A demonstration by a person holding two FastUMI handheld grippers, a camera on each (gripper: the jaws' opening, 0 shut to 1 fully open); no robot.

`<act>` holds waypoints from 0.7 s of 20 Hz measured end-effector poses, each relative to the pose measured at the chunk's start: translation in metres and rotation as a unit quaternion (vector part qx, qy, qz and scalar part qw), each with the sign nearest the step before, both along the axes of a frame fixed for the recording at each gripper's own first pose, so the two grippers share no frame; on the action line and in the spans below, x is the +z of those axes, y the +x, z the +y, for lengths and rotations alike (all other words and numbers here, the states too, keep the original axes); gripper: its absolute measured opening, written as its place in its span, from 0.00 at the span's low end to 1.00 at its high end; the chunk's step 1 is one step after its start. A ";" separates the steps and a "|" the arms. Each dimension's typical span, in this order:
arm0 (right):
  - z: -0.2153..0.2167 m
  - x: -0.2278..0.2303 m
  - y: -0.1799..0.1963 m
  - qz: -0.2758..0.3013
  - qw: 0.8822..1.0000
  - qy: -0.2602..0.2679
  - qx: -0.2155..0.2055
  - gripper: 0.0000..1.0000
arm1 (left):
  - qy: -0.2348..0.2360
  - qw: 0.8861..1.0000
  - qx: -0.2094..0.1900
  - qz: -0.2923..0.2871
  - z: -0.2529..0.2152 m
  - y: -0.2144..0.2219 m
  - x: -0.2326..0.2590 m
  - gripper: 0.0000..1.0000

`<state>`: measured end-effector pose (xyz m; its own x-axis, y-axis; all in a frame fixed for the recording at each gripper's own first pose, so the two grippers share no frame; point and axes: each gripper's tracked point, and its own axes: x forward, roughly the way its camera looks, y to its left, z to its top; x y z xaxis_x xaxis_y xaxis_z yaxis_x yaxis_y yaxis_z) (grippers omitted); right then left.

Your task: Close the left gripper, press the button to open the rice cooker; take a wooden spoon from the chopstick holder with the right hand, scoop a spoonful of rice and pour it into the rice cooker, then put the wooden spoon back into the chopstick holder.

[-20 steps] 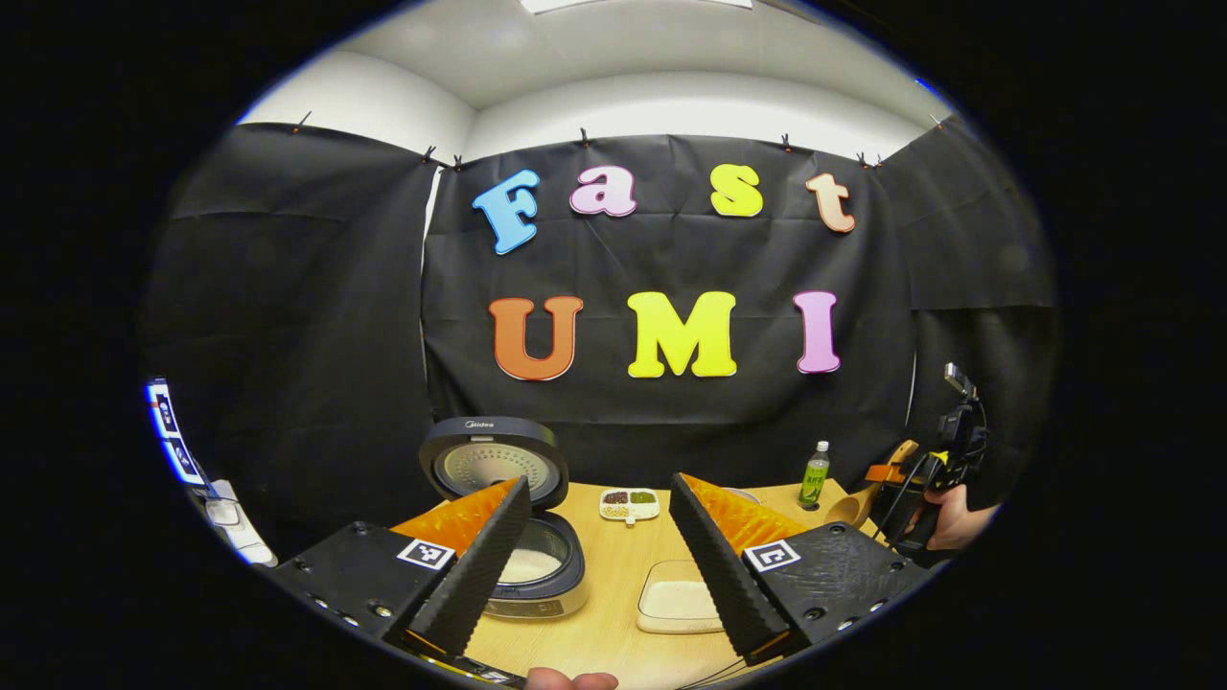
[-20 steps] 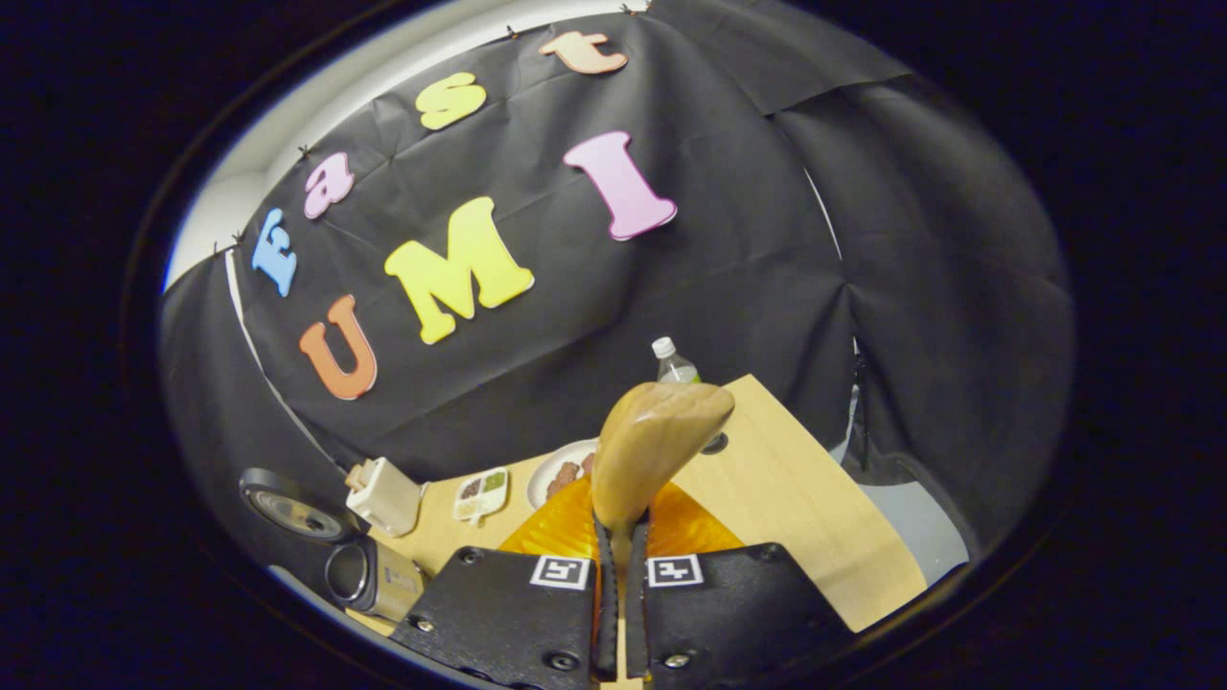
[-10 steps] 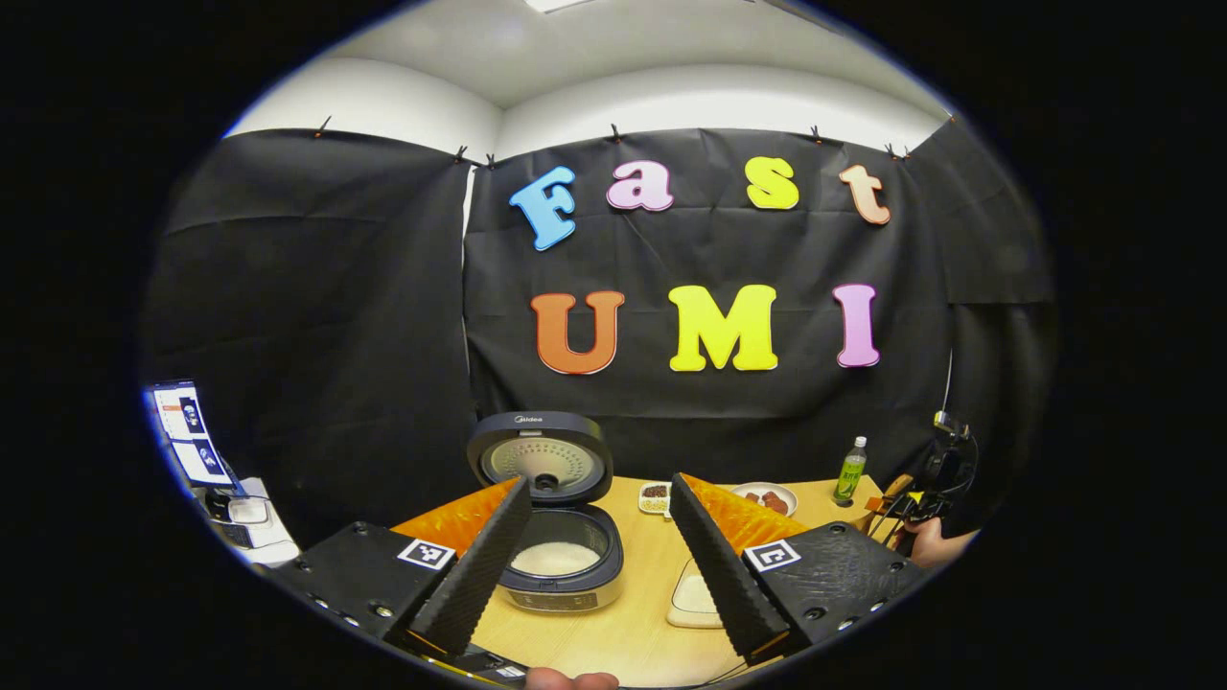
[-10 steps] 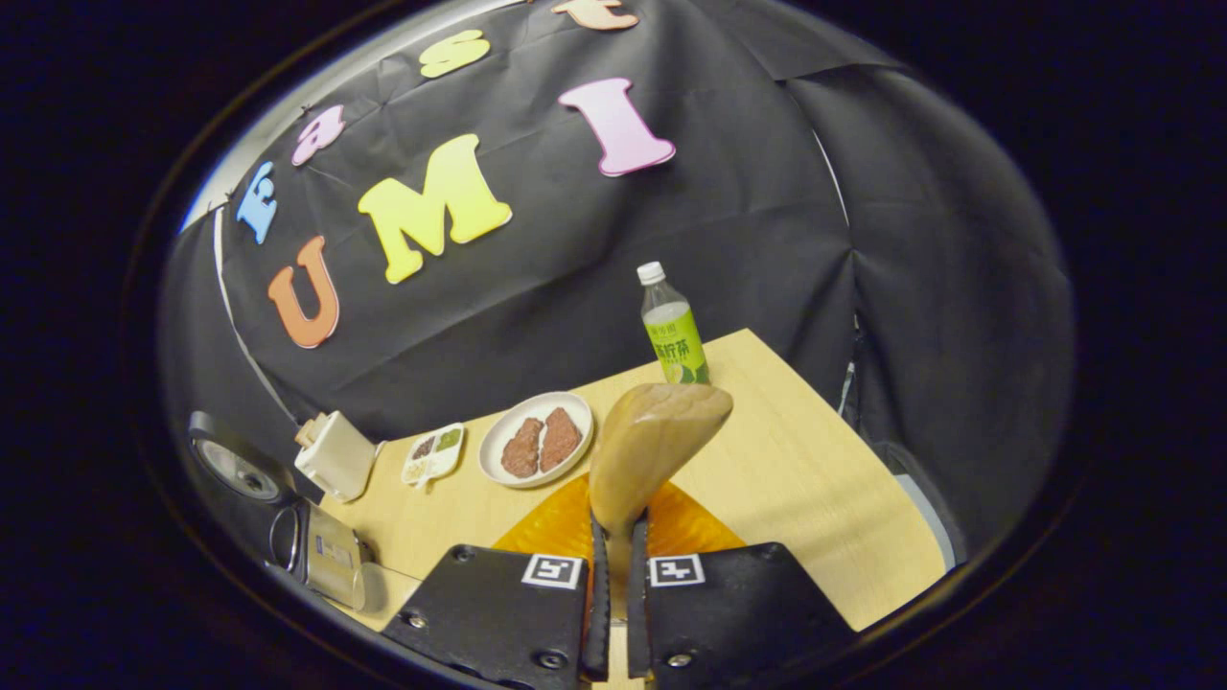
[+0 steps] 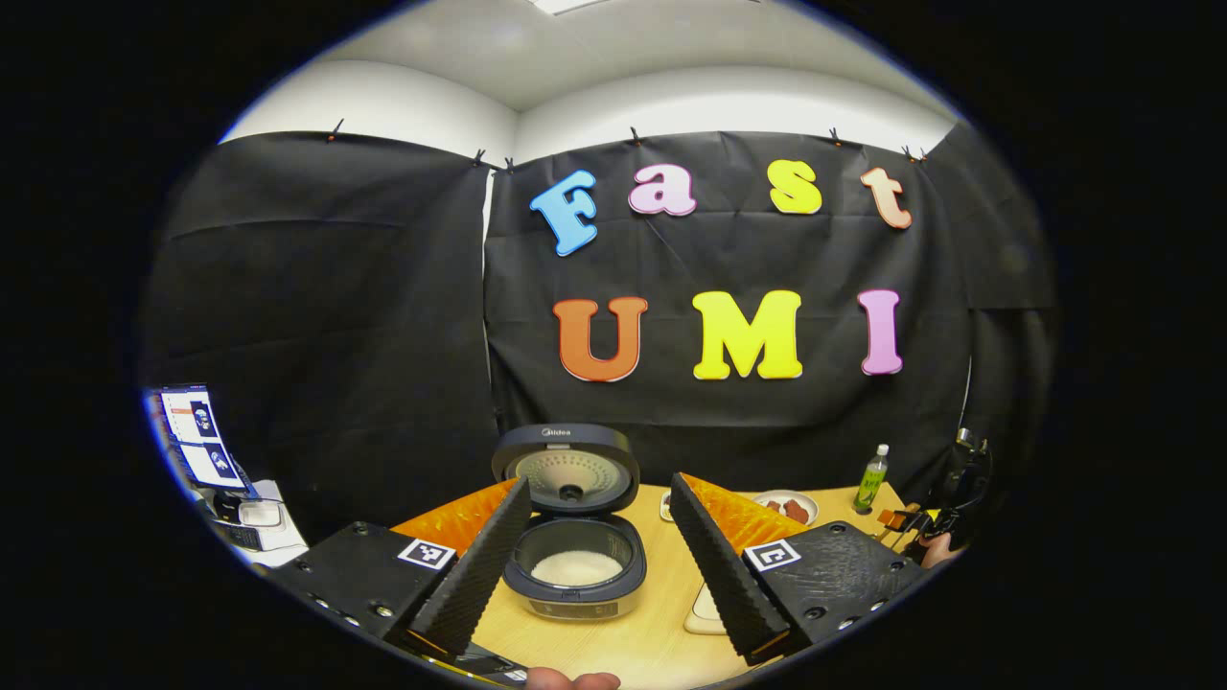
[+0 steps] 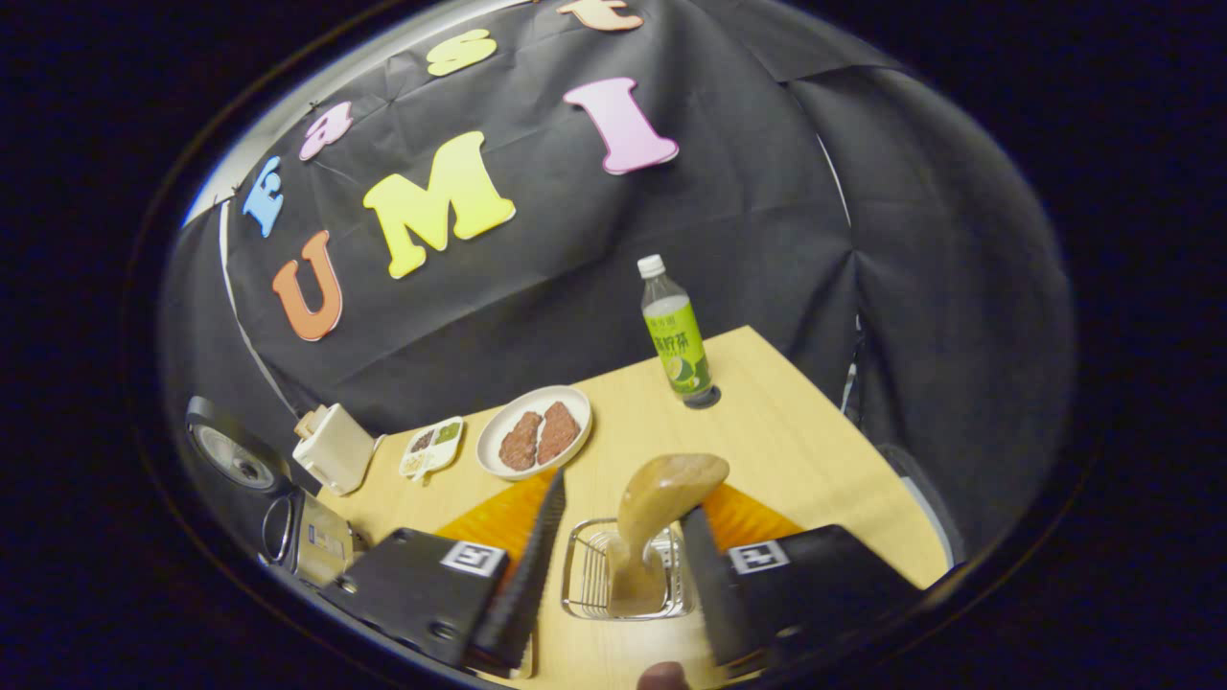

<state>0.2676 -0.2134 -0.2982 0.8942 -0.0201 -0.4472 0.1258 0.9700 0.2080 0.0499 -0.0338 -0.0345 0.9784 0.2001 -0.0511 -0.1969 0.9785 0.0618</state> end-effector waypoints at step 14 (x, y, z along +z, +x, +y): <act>0.002 0.192 -0.055 -0.170 0.975 -0.126 0.064 1.00 | -0.026 1.000 0.009 0.006 0.074 0.140 0.049 0.95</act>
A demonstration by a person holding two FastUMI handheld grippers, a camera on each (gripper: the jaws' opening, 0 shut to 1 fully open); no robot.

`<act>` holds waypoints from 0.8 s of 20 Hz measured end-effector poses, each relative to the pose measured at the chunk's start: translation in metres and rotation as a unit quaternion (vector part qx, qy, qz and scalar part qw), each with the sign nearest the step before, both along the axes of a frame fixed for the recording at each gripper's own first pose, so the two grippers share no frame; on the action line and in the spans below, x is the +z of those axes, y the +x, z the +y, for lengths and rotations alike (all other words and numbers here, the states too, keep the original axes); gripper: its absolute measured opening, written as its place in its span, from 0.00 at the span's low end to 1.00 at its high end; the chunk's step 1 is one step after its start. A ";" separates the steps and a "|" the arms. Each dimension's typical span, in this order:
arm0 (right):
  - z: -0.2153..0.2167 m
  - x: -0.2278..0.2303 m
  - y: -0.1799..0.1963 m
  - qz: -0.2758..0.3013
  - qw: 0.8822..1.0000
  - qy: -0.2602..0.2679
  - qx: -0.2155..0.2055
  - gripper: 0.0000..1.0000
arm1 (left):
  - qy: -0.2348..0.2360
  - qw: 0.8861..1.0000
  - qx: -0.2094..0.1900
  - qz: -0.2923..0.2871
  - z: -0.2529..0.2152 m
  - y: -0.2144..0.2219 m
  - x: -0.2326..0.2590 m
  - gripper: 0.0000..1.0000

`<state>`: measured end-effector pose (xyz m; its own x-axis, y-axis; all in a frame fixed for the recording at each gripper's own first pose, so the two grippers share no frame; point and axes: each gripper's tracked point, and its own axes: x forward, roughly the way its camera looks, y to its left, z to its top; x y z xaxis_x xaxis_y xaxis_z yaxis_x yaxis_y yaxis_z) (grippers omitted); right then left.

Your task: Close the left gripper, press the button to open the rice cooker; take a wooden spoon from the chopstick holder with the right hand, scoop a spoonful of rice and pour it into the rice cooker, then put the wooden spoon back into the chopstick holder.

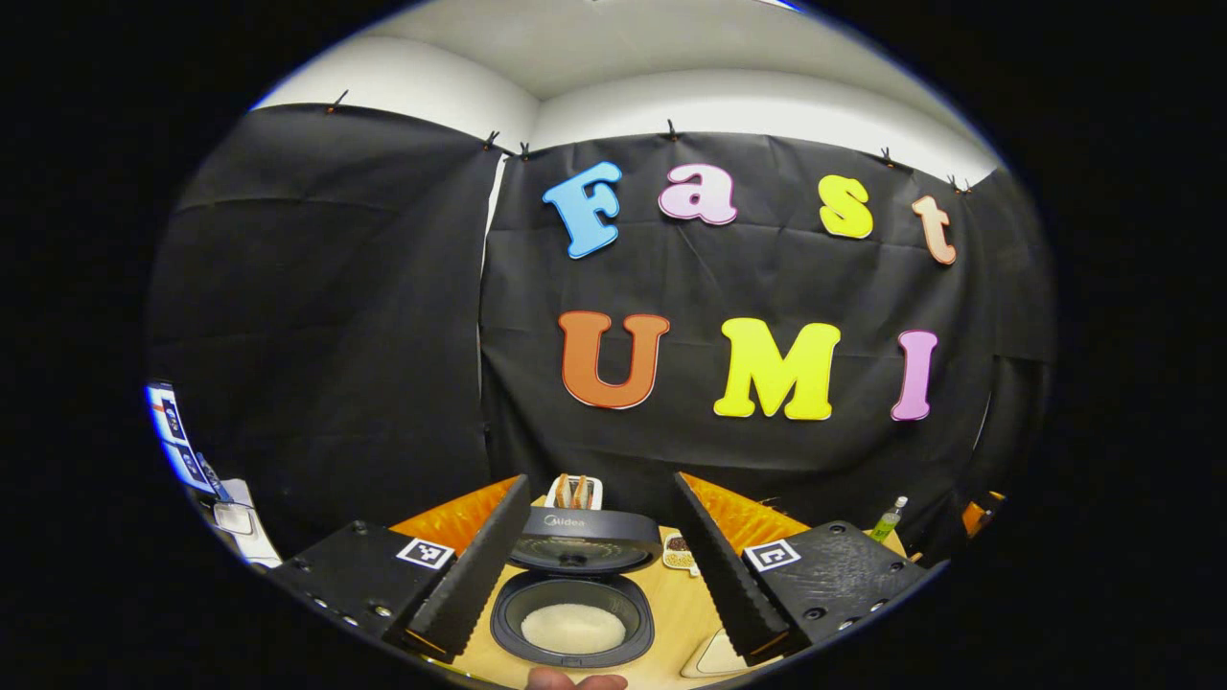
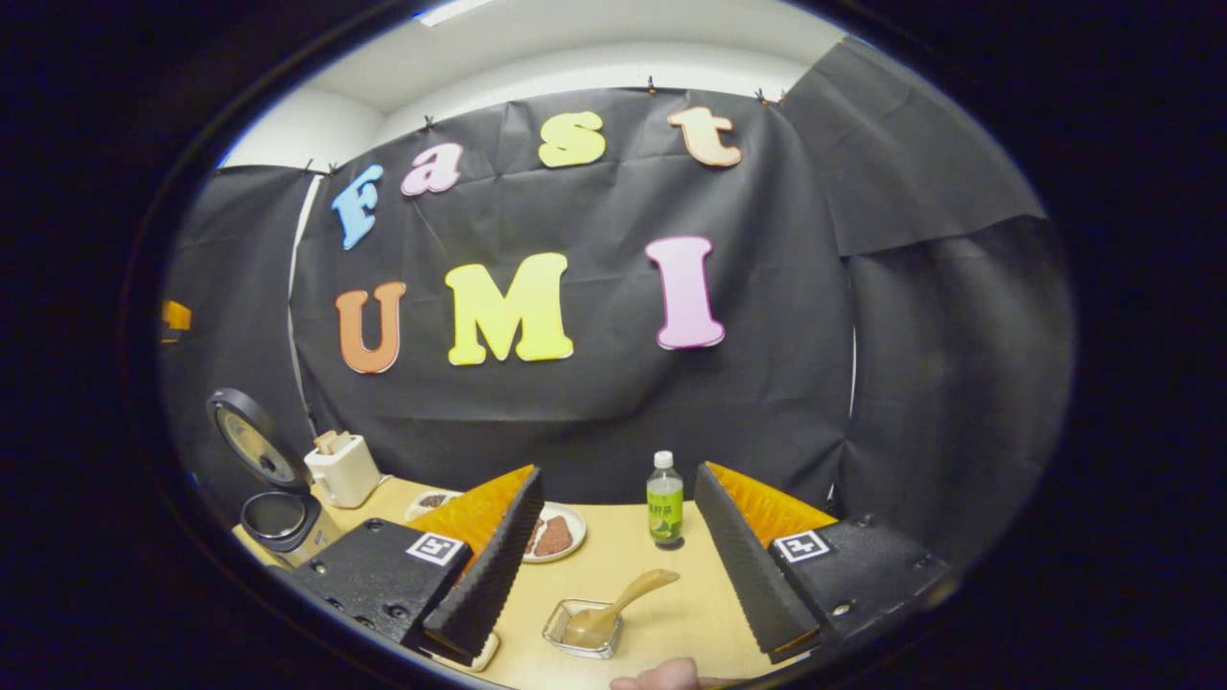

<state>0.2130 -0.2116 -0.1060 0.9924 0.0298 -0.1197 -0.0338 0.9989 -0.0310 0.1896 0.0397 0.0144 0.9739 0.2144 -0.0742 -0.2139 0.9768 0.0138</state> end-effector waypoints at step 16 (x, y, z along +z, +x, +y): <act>0.043 0.042 -0.054 -0.016 1.000 -0.015 0.013 1.00 | -0.013 0.990 0.001 0.141 0.056 0.121 -0.088 0.95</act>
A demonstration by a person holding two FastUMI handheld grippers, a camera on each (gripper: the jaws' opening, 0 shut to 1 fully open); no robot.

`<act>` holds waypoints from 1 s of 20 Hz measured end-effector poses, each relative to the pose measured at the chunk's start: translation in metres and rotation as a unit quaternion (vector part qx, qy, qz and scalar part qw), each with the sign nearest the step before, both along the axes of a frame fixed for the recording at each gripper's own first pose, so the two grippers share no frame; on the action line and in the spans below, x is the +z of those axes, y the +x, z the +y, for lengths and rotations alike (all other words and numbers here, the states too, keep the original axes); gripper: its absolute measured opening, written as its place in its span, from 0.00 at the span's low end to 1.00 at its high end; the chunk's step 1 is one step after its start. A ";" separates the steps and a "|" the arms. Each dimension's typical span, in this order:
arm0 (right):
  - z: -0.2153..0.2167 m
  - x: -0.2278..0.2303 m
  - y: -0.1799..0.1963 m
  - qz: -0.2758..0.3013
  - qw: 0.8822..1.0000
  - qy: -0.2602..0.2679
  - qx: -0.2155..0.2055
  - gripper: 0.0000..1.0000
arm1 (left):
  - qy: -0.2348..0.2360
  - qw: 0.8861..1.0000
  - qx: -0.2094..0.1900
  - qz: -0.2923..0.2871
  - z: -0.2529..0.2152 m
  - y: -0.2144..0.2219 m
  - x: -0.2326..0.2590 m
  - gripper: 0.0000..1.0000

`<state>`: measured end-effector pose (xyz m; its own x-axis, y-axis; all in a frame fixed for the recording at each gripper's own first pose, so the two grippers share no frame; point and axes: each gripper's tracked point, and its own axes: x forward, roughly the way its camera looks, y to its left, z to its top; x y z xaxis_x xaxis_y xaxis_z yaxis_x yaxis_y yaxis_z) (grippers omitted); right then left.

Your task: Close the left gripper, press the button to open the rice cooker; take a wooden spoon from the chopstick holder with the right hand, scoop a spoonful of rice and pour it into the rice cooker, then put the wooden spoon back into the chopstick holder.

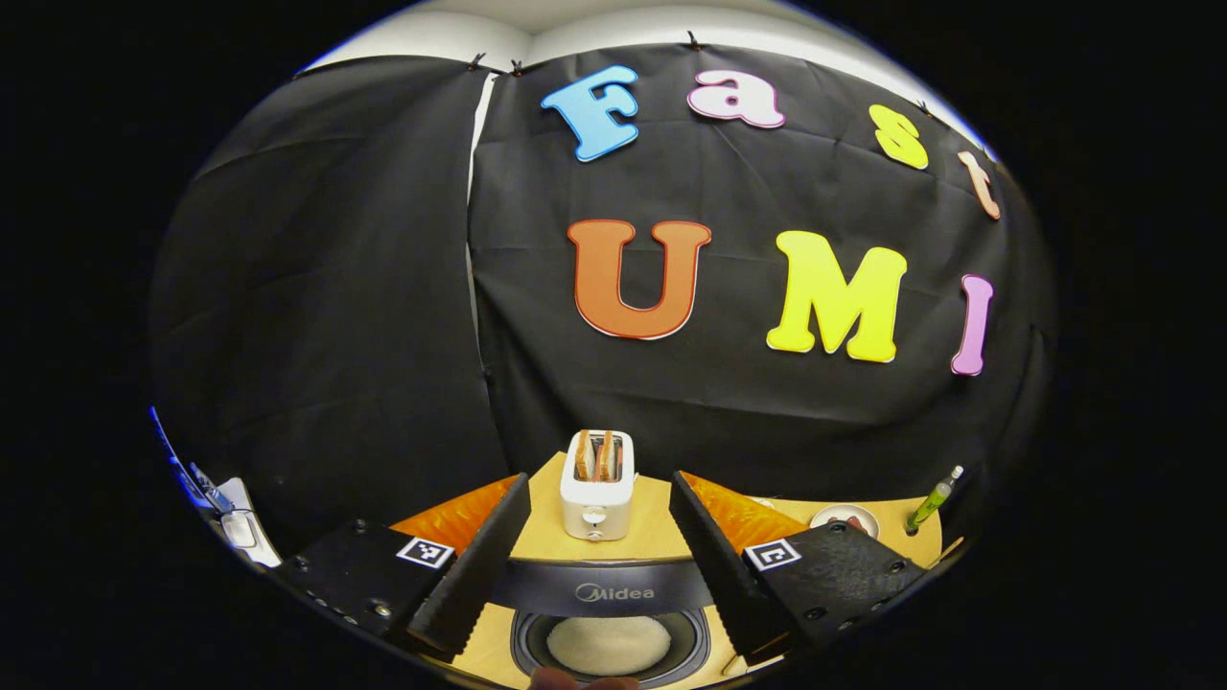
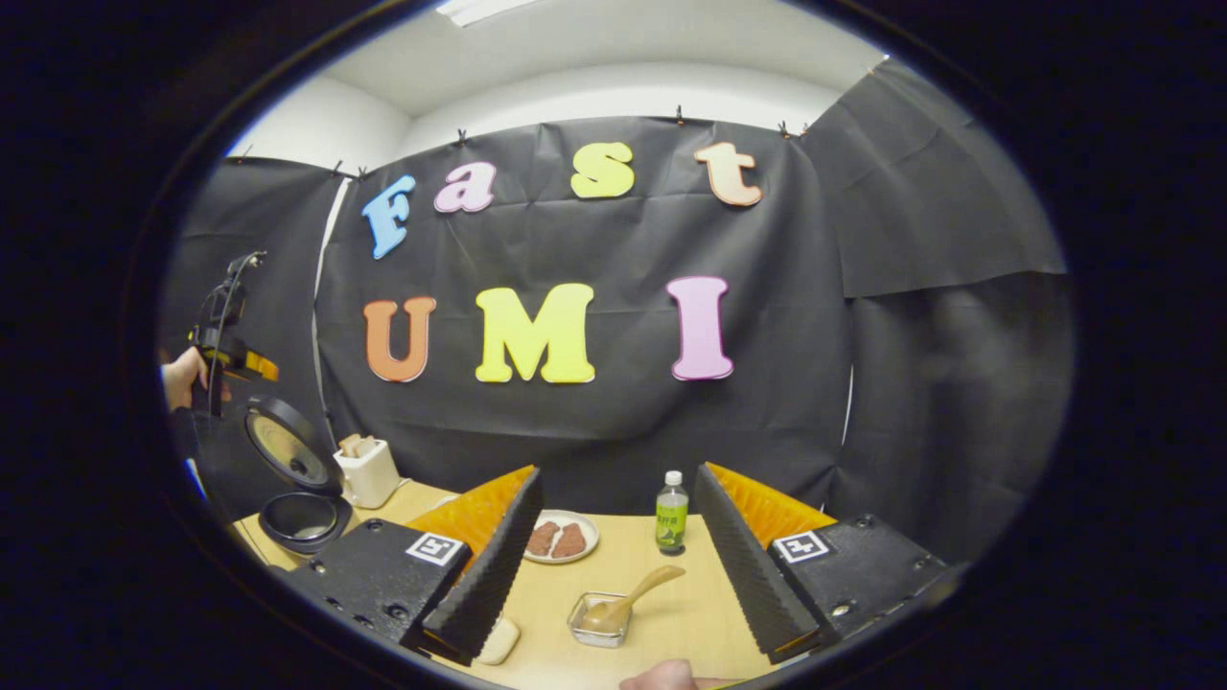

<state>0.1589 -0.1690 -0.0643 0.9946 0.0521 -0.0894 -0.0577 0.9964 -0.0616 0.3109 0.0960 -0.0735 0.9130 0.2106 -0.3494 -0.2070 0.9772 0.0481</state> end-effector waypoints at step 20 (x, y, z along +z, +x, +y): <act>0.014 -0.008 -0.024 0.012 0.998 0.053 0.039 1.00 | -0.023 0.991 0.033 0.128 -0.024 -0.100 -0.114 0.96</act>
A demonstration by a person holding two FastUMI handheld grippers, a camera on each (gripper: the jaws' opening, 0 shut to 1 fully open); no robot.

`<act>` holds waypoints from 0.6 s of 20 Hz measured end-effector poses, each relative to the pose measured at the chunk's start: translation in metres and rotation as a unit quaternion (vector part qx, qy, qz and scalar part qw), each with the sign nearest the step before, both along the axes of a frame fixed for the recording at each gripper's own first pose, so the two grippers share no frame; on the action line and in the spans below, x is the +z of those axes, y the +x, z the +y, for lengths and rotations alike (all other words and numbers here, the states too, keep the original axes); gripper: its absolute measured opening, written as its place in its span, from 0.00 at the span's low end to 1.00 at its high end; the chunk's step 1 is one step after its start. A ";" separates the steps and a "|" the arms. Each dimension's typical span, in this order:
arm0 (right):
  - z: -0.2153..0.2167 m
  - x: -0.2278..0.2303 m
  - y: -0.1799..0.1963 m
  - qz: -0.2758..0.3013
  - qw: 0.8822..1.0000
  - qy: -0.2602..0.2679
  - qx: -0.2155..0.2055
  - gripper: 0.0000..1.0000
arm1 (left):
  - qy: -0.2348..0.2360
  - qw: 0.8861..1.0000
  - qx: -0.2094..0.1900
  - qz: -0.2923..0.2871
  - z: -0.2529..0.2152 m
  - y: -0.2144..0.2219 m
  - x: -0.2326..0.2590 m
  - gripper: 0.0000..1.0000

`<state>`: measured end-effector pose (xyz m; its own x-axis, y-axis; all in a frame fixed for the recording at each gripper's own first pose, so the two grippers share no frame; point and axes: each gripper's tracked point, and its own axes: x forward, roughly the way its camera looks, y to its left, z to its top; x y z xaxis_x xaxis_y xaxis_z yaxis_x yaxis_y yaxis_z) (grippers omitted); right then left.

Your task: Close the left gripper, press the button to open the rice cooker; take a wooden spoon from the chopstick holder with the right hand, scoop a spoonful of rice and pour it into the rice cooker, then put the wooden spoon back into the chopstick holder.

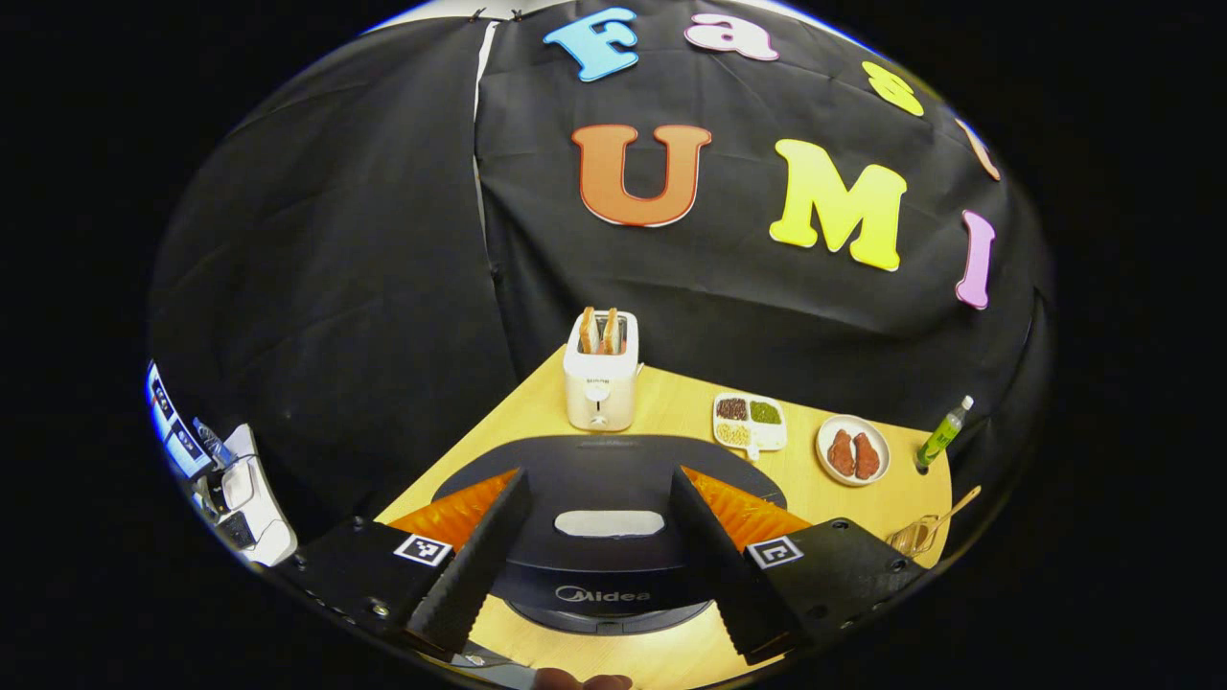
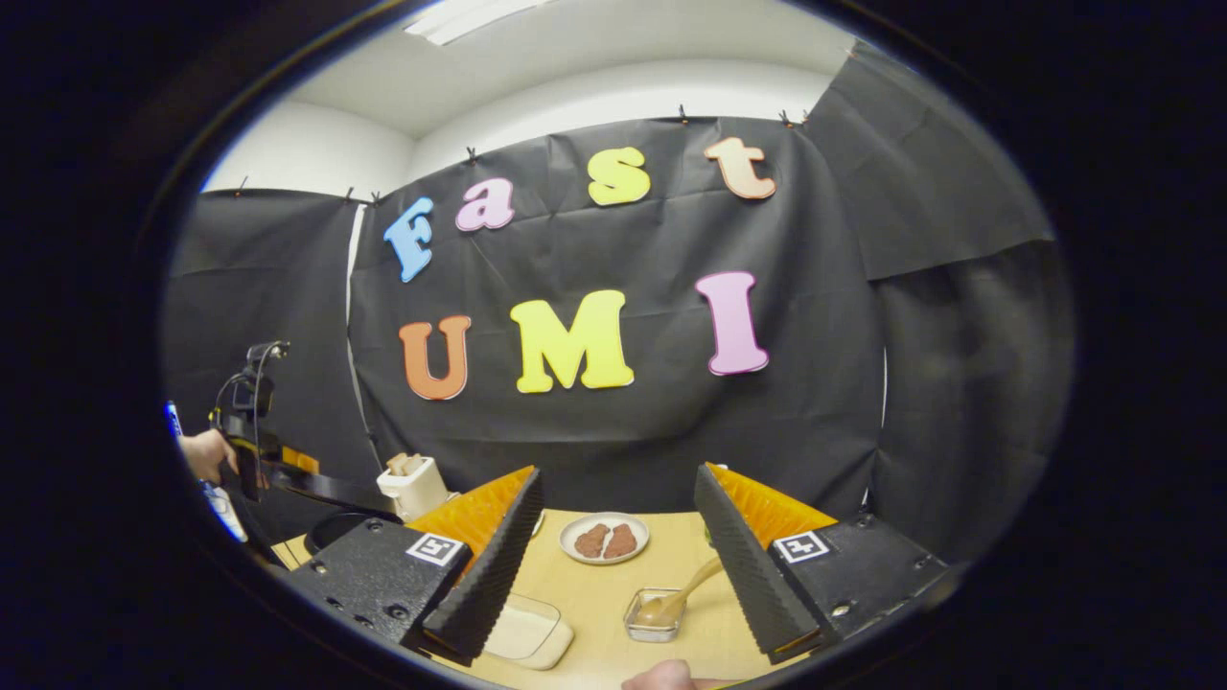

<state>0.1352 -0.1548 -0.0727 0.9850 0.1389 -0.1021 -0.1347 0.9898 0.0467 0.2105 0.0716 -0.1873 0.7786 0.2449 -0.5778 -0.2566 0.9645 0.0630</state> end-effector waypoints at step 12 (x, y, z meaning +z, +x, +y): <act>0.006 -0.021 -0.014 0.029 0.999 0.008 0.031 1.00 | -0.021 0.997 0.038 0.058 -0.012 -0.059 -0.074 0.97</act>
<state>0.1216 -0.1492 -0.0938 0.9671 0.2015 -0.1553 -0.1924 0.9787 0.0716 0.1514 0.0601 -0.2616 0.6853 0.2743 -0.6746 -0.3226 0.9448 0.0565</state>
